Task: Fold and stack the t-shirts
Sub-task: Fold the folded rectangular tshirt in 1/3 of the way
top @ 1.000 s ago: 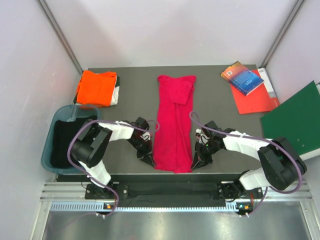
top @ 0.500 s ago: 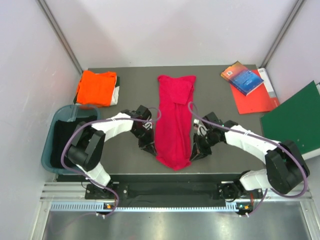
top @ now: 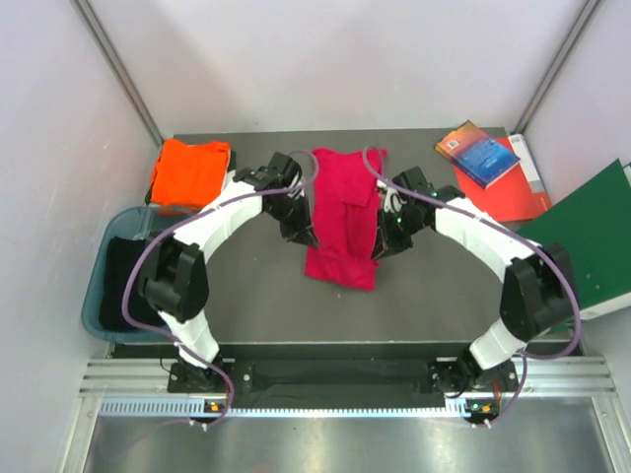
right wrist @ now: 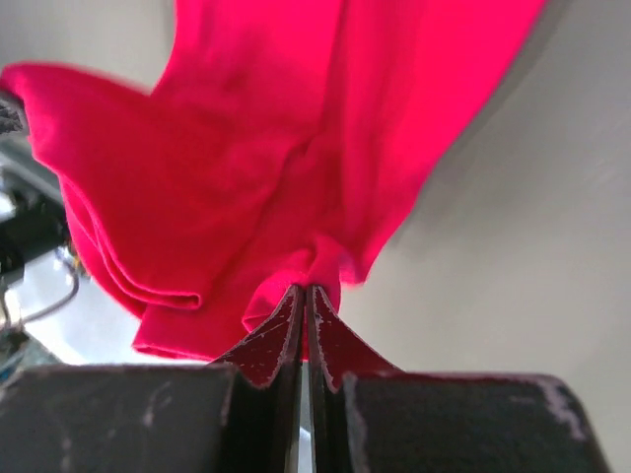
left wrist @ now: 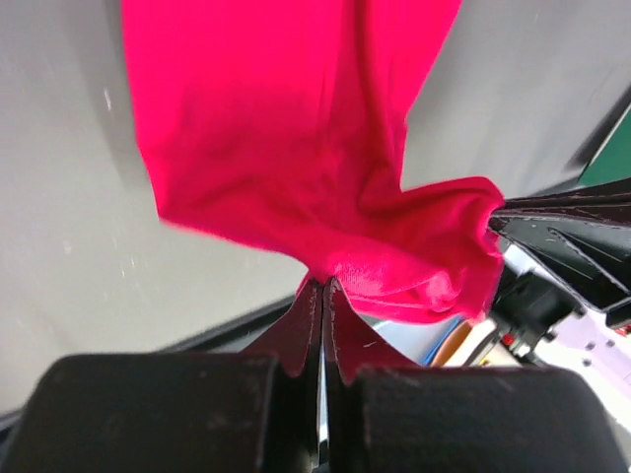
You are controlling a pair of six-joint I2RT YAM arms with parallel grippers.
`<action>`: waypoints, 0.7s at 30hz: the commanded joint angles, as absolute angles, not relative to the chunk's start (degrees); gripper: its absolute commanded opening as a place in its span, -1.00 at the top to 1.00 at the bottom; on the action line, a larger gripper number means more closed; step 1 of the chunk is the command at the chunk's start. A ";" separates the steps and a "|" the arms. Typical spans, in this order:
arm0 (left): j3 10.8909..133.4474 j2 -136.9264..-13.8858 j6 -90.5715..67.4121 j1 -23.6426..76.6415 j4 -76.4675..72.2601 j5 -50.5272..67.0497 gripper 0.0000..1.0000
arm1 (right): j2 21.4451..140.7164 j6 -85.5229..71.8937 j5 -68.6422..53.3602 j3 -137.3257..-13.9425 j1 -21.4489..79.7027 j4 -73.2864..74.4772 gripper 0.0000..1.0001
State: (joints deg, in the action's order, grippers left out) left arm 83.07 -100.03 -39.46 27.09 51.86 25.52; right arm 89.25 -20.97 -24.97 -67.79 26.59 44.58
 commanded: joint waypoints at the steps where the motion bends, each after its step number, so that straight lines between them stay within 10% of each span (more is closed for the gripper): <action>1: 91.48 -107.13 -38.15 25.49 54.93 23.47 1.00 | 95.70 -15.66 -22.41 -77.59 23.04 44.74 1.00; 16: 116.60 -128.04 -37.44 18.99 55.90 27.59 1.00 | 121.36 -12.22 -21.71 -108.88 17.05 49.21 1.00; 17: 118.11 -130.49 -37.27 18.55 55.38 28.99 0.82 | 124.16 -12.22 -19.97 -110.98 16.79 51.39 0.95; 19: 123.71 -132.88 -37.09 17.32 56.51 29.44 -0.15 | 126.55 -12.83 -18.81 -115.74 15.65 52.47 0.78; 21: 127.08 -134.65 -36.21 16.00 58.44 28.22 -0.97 | 127.53 -13.70 -18.20 -117.24 14.68 50.73 0.19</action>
State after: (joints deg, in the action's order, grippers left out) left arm 119.13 -132.05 -37.15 18.44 55.66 27.16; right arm 125.58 -13.54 -20.80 -111.66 16.78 49.87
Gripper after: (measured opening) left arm 0.609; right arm 0.228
